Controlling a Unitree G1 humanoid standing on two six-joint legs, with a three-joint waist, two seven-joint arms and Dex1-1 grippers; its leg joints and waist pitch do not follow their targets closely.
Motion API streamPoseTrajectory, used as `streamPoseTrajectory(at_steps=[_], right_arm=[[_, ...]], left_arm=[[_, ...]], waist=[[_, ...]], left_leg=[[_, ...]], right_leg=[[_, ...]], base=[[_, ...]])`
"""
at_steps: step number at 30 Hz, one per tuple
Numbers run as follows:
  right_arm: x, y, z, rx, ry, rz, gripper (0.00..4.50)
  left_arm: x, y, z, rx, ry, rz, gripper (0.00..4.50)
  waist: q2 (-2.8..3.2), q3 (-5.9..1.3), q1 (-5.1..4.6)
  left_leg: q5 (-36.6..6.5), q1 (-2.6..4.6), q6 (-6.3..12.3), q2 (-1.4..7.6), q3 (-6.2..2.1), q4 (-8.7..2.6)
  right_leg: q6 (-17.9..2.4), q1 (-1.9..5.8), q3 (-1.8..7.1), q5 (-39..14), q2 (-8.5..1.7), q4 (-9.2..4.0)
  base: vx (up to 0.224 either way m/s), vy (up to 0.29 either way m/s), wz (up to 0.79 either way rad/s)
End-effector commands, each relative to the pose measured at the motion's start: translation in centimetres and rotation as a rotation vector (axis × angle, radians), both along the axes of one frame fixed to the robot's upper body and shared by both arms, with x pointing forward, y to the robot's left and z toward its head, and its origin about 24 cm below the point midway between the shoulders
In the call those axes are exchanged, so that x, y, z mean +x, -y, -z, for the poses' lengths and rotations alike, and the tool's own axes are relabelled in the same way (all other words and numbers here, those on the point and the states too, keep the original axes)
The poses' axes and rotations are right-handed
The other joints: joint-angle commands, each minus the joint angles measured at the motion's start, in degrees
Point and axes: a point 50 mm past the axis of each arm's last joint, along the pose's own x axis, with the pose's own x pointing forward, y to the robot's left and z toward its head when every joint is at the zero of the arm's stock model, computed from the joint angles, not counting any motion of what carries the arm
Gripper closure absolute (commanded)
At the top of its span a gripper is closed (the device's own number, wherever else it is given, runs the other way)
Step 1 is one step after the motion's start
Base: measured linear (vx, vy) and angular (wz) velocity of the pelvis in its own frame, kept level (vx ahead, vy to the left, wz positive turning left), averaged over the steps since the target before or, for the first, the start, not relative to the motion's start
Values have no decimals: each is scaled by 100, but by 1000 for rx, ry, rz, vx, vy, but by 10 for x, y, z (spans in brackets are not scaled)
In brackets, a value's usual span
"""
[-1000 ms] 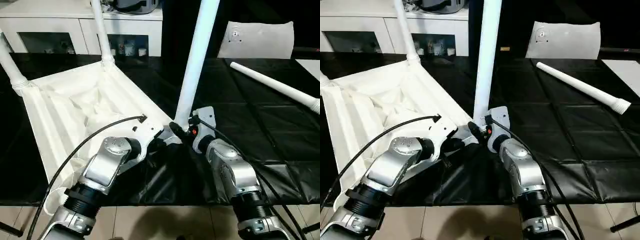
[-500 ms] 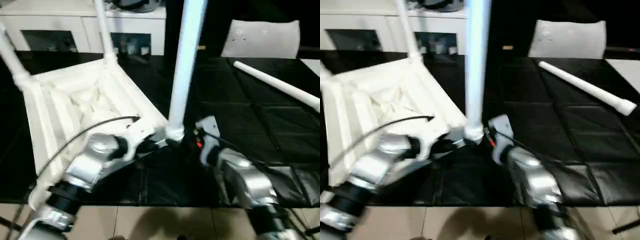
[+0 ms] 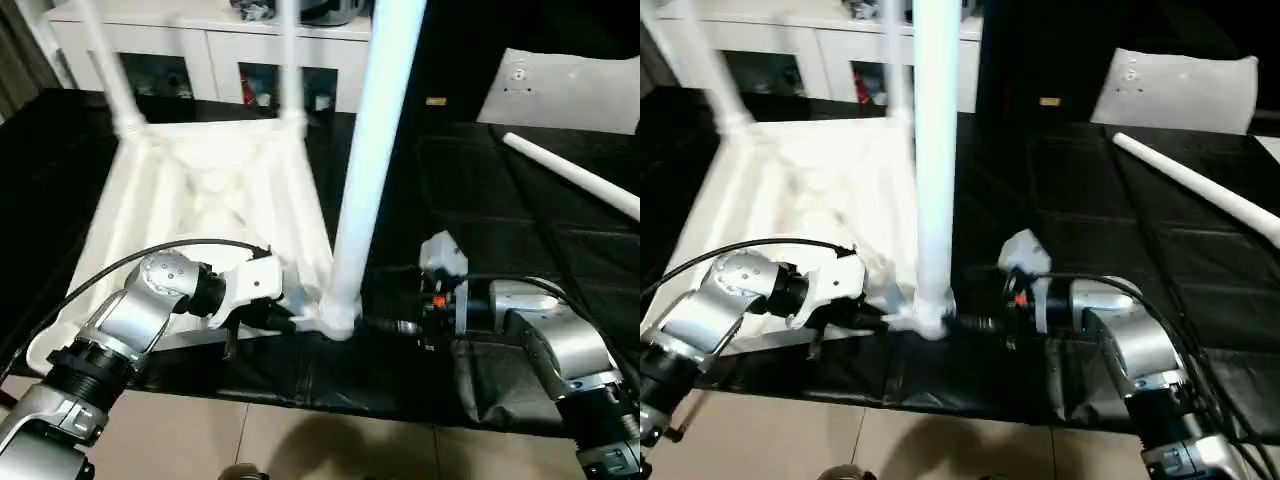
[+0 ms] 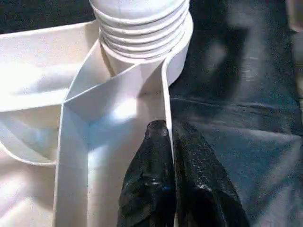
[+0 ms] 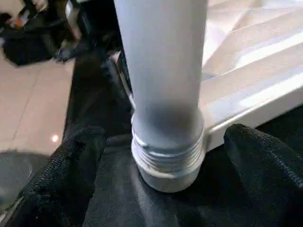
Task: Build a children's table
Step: Rotate leg to tighten
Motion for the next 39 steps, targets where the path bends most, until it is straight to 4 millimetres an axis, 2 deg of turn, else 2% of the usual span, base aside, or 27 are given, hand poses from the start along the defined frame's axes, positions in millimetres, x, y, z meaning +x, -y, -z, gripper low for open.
streamPoseTrajectory(at_steps=[1,2,6,7,9,20,21,24,25,28,34,35,36,37,38,39], right_arm=[[2,-2,0,-46,19,-60,8],[3,-5,1,-50,25,-80,8],[6,-10,1,-43,24,-86,8],[7,-11,2,-41,24,-87,35],[8,-13,3,-34,30,-93,43],[6,-20,9,-24,28,-131,129],[6,-21,9,-24,27,-135,153],[4,-21,11,-27,26,-143,170],[3,-22,12,-33,26,-150,180],[1,-22,14,-40,21,-159,198],[1,-22,14,-35,10,-155,205],[1,-23,14,-33,13,-149,205],[1,-23,14,-33,13,-149,170],[1,-23,14,-22,4,-144,170],[1,-23,14,-18,-1,-142,135],[1,-24,13,-11,-8,-139,135]], left_arm=[[-5,14,-3,19,-6,146,450],[-6,17,-3,16,-11,167,450],[-8,21,-2,9,-17,194,450],[-8,22,-2,7,-20,198,450],[-9,23,-2,5,-23,211,450],[-10,24,-1,11,-19,226,450],[-9,24,-1,12,-19,225,450],[-9,23,-1,14,-19,224,450],[-9,23,0,15,-18,224,450],[-9,23,0,14,-17,221,450],[-9,22,0,6,-21,209,450],[-9,22,1,5,-22,207,450],[-9,22,1,5,-22,207,450],[-9,21,1,4,-23,206,450],[-9,21,1,5,-23,205,450],[-9,21,1,7,-24,205,450]], waist=[[18,-360,-35],[-6,-358,-23],[9,-364,-8],[21,-368,-2],[-5,-368,-8],[5,-368,-13],[0,-367,-14],[4,-369,-14],[-12,-363,-23],[1,-361,-20],[11,-368,-21],[28,-368,-16],[21,-365,-21],[16,-368,-19],[10,-368,-21],[14,-370,-17]], left_leg=[[-1224,30,170,183,23,-352],[-1241,34,174,190,24,-357],[-1198,35,173,200,19,-354],[-1205,45,166,204,18,-354],[-1220,40,160,199,23,-354],[-1231,28,173,193,16,-354],[-1231,29,172,191,18,-354],[-1221,30,176,193,18,-353],[-1253,28,172,192,19,-356],[-1305,40,160,194,14,-361],[-1250,39,170,192,18,-353],[-1279,45,163,194,13,-357],[-1299,42,161,191,17,-357],[-1305,45,155,190,15,-357],[-1292,43,156,191,15,-358],[-1271,46,158,192,16,-355]], right_leg=[[-1041,303,273,-1508,-420,-399],[-1016,302,273,-1578,-426,-404],[-1028,302,273,-1522,-423,-383],[-1047,297,272,-1506,-426,-382],[-1062,301,271,-1494,-423,-384],[-1005,310,267,-1572,-418,-384],[-994,309,267,-1601,-419,-389],[-1003,308,268,-1587,-417,-385],[-990,309,266,-1623,-414,-395],[-980,306,266,-1712,-418,-398],[-1010,309,268,-1584,-411,-386],[-1010,306,265,-1619,-412,-388],[-1003,307,266,-1640,-411,-397],[-997,310,265,-1662,-412,-395],[-997,311,266,-1649,-410,-393],[-1008,309,268,-1622,-412,-390]], base=[[0,0,0],[0,0,0],[0,0,0],[0,0,0],[0,0,0],[0,0,0],[0,0,0],[0,0,0],[0,0,0],[0,0,0],[0,0,0],[0,0,0],[0,0,0],[0,0,0],[0,0,0],[0,0,0]])
